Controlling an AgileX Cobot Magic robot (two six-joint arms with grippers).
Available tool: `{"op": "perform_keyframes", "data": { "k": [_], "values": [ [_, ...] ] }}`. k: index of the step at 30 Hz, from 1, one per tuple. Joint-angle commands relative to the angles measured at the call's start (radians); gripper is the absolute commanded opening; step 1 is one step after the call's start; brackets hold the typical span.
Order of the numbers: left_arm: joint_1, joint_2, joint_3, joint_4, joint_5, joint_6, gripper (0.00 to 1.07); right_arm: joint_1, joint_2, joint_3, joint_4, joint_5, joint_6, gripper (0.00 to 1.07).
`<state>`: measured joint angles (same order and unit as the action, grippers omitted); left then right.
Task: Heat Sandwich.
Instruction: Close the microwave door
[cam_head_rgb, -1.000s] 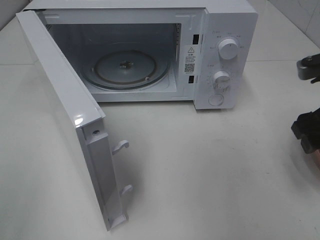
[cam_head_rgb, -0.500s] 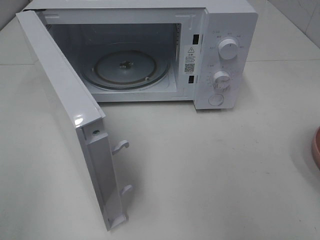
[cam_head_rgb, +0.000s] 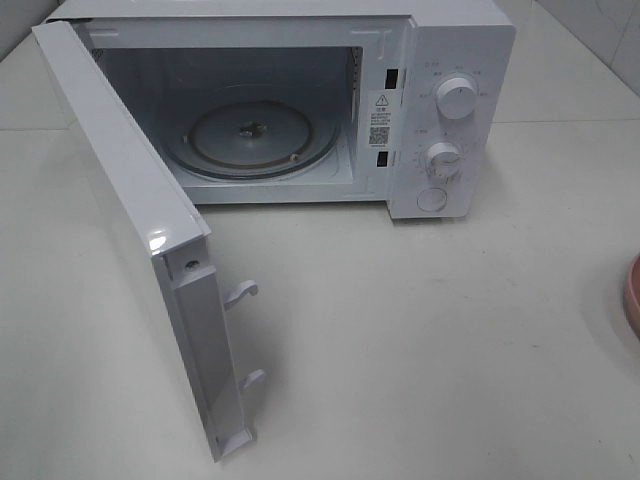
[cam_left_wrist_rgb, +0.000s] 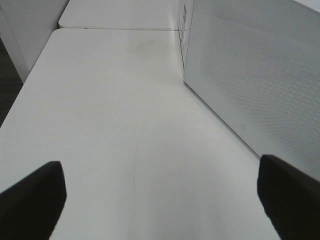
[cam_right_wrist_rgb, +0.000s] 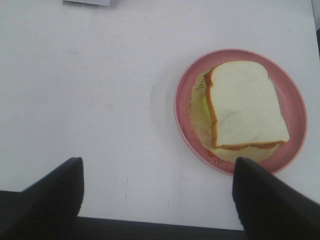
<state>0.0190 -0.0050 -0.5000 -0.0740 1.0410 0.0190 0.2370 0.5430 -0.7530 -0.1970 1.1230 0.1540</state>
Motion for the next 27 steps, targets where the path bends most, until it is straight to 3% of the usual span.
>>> {"op": "perform_keyframes", "data": {
  "k": [1,12,21,27],
  "values": [
    [0.003,-0.026,0.004,-0.004,-0.007,0.000,0.98,-0.025,-0.095,0.040,0.026,0.018,-0.020,0.78],
    [0.003,-0.026,0.004,-0.004,-0.007,0.000,0.98,-0.181,-0.403,0.163,0.106,-0.038,-0.113,0.76],
    [0.003,-0.026,0.004,-0.004,-0.007,0.001,0.98,-0.215,-0.573,0.251,0.117,-0.084,-0.134,0.76],
    [0.003,-0.026,0.004,-0.004,-0.007,0.001,0.98,-0.215,-0.573,0.251,0.117,-0.084,-0.132,0.76]
  ]
}}
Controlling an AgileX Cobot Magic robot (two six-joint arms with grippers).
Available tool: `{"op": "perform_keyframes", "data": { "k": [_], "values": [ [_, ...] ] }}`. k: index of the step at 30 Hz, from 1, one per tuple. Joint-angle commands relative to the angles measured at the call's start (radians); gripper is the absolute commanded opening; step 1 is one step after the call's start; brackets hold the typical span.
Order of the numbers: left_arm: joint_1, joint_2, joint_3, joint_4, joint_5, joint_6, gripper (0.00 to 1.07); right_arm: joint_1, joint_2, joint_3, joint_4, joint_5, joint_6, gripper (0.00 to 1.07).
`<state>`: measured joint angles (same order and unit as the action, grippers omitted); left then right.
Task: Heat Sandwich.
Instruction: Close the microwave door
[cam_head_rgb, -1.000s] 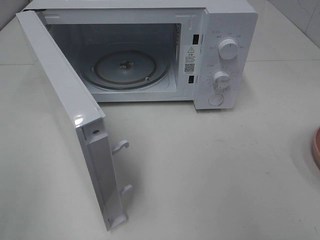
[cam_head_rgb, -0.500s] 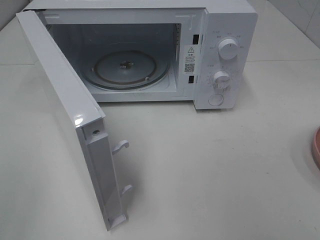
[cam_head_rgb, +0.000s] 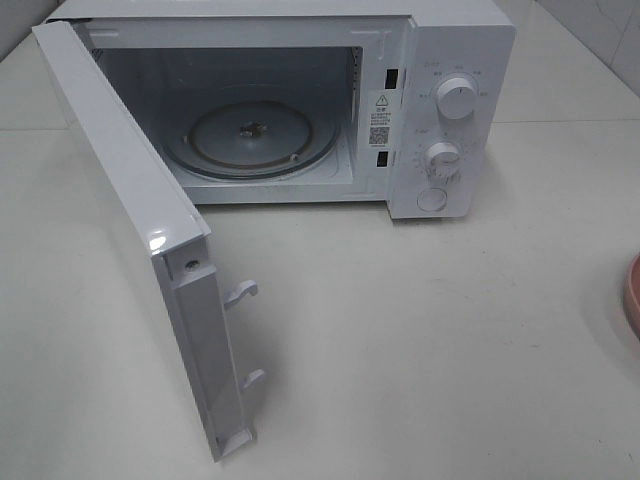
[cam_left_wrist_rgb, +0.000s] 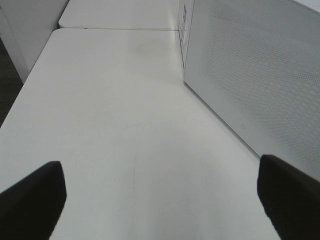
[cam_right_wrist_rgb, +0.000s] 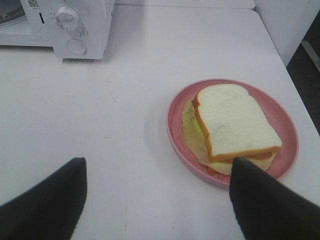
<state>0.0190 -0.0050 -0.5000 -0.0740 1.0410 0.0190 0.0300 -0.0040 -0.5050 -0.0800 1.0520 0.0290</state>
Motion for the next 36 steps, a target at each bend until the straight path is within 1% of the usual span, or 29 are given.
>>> {"op": "perform_keyframes", "data": {
  "k": [1,36],
  "values": [
    [0.003,-0.026,0.004,-0.004,-0.007,0.001,0.98,-0.008,-0.026,0.003,0.000,-0.013,-0.007,0.76],
    [0.003,-0.026,0.004,-0.004,-0.007,0.001,0.98,-0.008,-0.026,0.000,0.000,-0.013,-0.008,0.76]
  ]
}}
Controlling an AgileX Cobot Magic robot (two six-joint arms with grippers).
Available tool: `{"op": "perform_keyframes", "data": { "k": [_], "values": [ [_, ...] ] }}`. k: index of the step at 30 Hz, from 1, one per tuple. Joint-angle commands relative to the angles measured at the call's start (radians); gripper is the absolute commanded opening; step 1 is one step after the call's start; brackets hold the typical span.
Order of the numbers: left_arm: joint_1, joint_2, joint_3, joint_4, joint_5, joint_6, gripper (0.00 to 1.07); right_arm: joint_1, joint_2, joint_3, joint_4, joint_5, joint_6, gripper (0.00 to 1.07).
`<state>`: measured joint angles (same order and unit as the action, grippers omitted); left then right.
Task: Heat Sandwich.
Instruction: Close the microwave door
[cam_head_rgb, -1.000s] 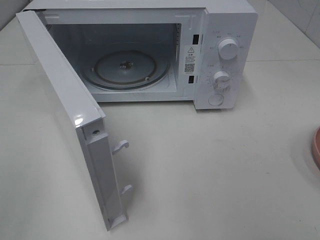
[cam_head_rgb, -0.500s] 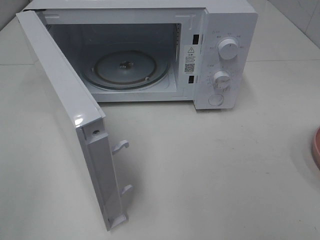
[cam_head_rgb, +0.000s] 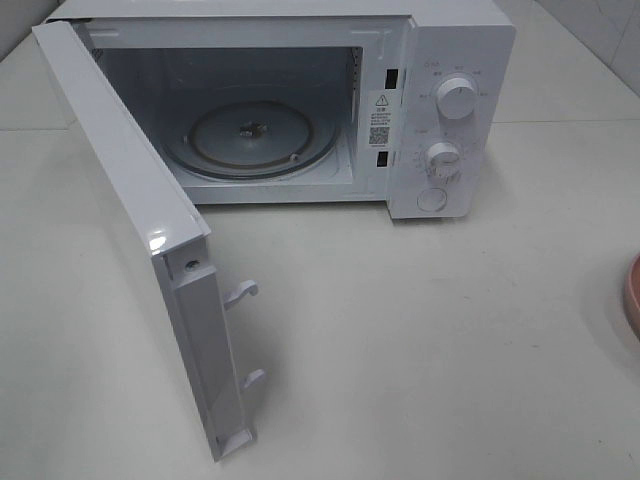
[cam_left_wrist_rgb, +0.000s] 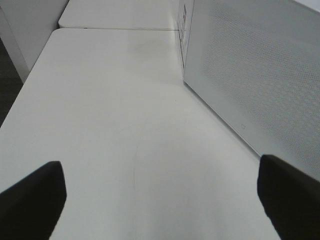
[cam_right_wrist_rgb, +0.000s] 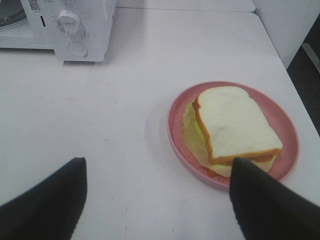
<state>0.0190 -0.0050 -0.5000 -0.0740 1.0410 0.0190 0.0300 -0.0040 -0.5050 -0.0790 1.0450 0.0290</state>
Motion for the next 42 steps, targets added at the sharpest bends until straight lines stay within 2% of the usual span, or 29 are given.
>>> {"op": "perform_keyframes", "data": {
  "k": [1,17,21,24,25,26,28,29,30,33,34,36,37,38,39,40,42],
  "values": [
    [0.003,-0.026,0.004,-0.004,-0.007,0.001,0.98,-0.008,-0.026,0.000,-0.001,-0.006,-0.008,0.76],
    [0.003,-0.003,-0.005,-0.008,-0.017,0.001,0.97,-0.008,-0.026,0.000,-0.001,-0.006,-0.008,0.76],
    [0.003,0.074,-0.040,-0.012,-0.060,0.003,0.89,-0.008,-0.026,0.000,-0.001,-0.006,-0.008,0.76],
    [0.003,0.138,-0.042,-0.012,-0.104,0.003,0.80,-0.008,-0.026,0.000,-0.001,-0.006,-0.008,0.76],
    [0.003,0.177,-0.041,-0.012,-0.129,0.002,0.72,-0.008,-0.026,0.000,-0.001,-0.006,-0.008,0.76],
    [0.003,0.177,-0.041,-0.012,-0.129,0.002,0.72,-0.008,-0.026,0.000,-0.001,-0.006,-0.008,0.76],
    [0.003,0.216,-0.041,-0.013,-0.156,0.002,0.62,-0.008,-0.026,0.000,-0.001,-0.006,-0.008,0.76],
    [0.003,0.257,-0.041,-0.012,-0.182,0.001,0.50,-0.008,-0.026,0.000,-0.001,-0.006,-0.008,0.76],
    [0.003,0.257,-0.041,-0.012,-0.182,0.001,0.50,-0.008,-0.026,0.000,-0.001,-0.006,-0.008,0.76],
    [0.003,0.308,-0.040,-0.012,-0.233,0.001,0.35,-0.008,-0.026,0.000,-0.001,-0.006,-0.008,0.76],
    [0.003,0.344,-0.031,-0.012,-0.290,0.001,0.25,-0.008,-0.026,0.000,-0.001,-0.006,-0.008,0.76],
    [0.003,0.358,-0.023,-0.012,-0.315,0.001,0.20,-0.008,-0.026,0.000,-0.001,-0.006,-0.008,0.76],
    [0.003,0.376,-0.012,-0.012,-0.349,0.001,0.15,-0.008,-0.026,0.000,-0.001,-0.006,-0.008,0.76],
    [0.003,0.405,0.011,-0.012,-0.403,0.001,0.05,-0.008,-0.026,0.000,-0.001,-0.006,-0.008,0.76],
    [0.003,0.405,0.011,-0.012,-0.403,0.001,0.05,-0.008,-0.026,0.000,-0.001,-0.006,-0.008,0.76],
    [0.003,0.423,0.024,-0.012,-0.434,0.001,0.00,-0.008,-0.026,0.000,-0.001,-0.006,-0.008,0.76],
    [0.002,0.468,0.065,-0.012,-0.532,0.002,0.00,-0.008,-0.026,0.000,-0.001,-0.006,-0.008,0.76]
  ]
}}
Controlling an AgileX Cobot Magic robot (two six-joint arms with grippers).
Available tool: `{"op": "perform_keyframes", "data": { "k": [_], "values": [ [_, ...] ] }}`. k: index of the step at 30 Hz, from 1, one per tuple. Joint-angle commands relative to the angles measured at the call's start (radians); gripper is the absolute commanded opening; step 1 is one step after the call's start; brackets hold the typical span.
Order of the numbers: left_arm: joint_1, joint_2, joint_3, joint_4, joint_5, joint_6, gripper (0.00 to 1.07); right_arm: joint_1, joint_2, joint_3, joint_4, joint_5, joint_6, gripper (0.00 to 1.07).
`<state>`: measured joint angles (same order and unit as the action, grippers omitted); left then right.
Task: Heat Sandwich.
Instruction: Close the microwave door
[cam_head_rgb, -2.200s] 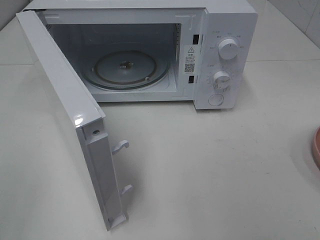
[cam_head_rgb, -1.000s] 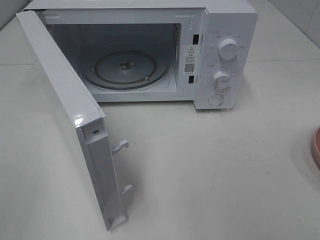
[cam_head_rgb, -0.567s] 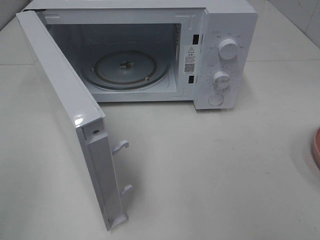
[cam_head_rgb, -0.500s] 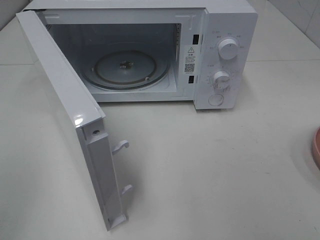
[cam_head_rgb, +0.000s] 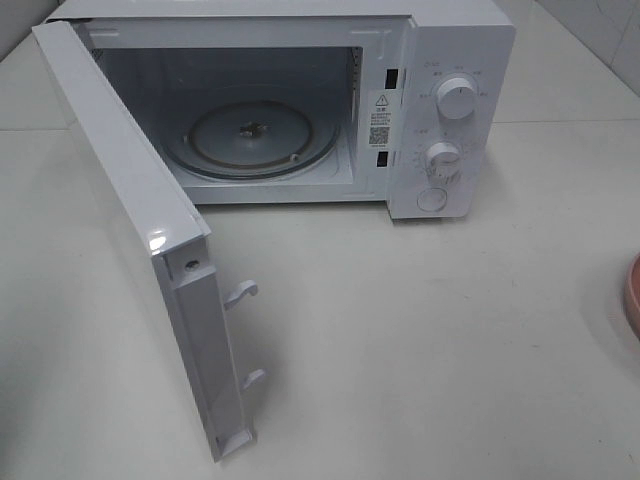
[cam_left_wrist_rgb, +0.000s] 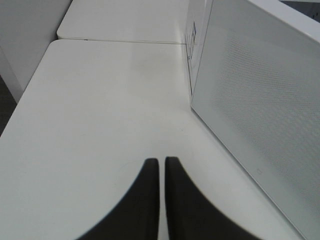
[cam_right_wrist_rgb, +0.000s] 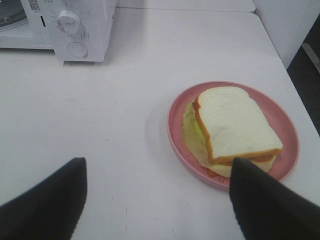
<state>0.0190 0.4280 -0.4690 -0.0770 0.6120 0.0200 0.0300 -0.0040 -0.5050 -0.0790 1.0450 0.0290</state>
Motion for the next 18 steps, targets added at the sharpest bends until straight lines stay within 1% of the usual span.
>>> {"op": "perform_keyframes", "data": {
  "k": [1,2,4,5,6,7,8,9,11,12,13,14,16,17,18],
  "values": [
    [0.000,0.050,0.050,-0.009,-0.144,0.001,0.00,-0.008,-0.026,0.000,-0.001,-0.006,-0.008,0.76],
    [0.000,0.050,0.050,-0.009,-0.144,0.001,0.00,-0.008,-0.026,0.000,-0.001,-0.006,-0.008,0.76],
    [-0.005,0.078,0.081,-0.009,-0.222,0.002,0.00,-0.008,-0.026,0.000,-0.001,-0.006,-0.008,0.76],
    [-0.005,0.108,0.110,-0.009,-0.311,0.014,0.00,-0.008,-0.026,0.000,-0.001,-0.006,-0.008,0.76],
    [-0.005,0.124,0.128,-0.009,-0.360,0.028,0.00,-0.008,-0.026,0.000,-0.001,-0.006,-0.008,0.76],
    [-0.005,0.124,0.128,-0.009,-0.360,0.028,0.00,-0.008,-0.026,0.000,-0.001,-0.006,-0.008,0.76],
    [-0.005,0.137,0.143,-0.009,-0.400,0.038,0.00,-0.008,-0.026,0.000,-0.001,-0.006,-0.008,0.76],
    [-0.005,0.169,0.178,-0.009,-0.503,0.067,0.00,-0.008,-0.026,0.000,-0.001,-0.006,-0.008,0.76],
    [-0.005,0.202,0.211,-0.009,-0.600,0.088,0.00,-0.008,-0.026,0.000,-0.001,-0.006,-0.008,0.76],
    [-0.005,0.202,0.211,-0.009,-0.600,0.088,0.00,-0.008,-0.026,0.000,-0.001,-0.006,-0.008,0.76],
    [-0.005,0.222,0.226,-0.009,-0.653,0.096,0.00,-0.008,-0.026,0.000,-0.001,-0.006,-0.008,0.76],
    [-0.005,0.266,0.247,-0.009,-0.753,0.105,0.00,-0.008,-0.026,0.000,-0.001,-0.006,-0.008,0.76],
    [-0.005,0.284,0.253,-0.009,-0.787,0.105,0.00,-0.008,-0.026,0.000,-0.001,-0.006,-0.008,0.76],
    [-0.005,0.309,0.258,-0.009,-0.831,0.105,0.00,-0.008,-0.026,0.000,-0.001,-0.006,-0.008,0.76],
    [-0.005,0.355,0.266,-0.009,-0.912,0.102,0.00,-0.008,-0.026,0.000,-0.001,-0.006,-0.008,0.76]
  ]
}}
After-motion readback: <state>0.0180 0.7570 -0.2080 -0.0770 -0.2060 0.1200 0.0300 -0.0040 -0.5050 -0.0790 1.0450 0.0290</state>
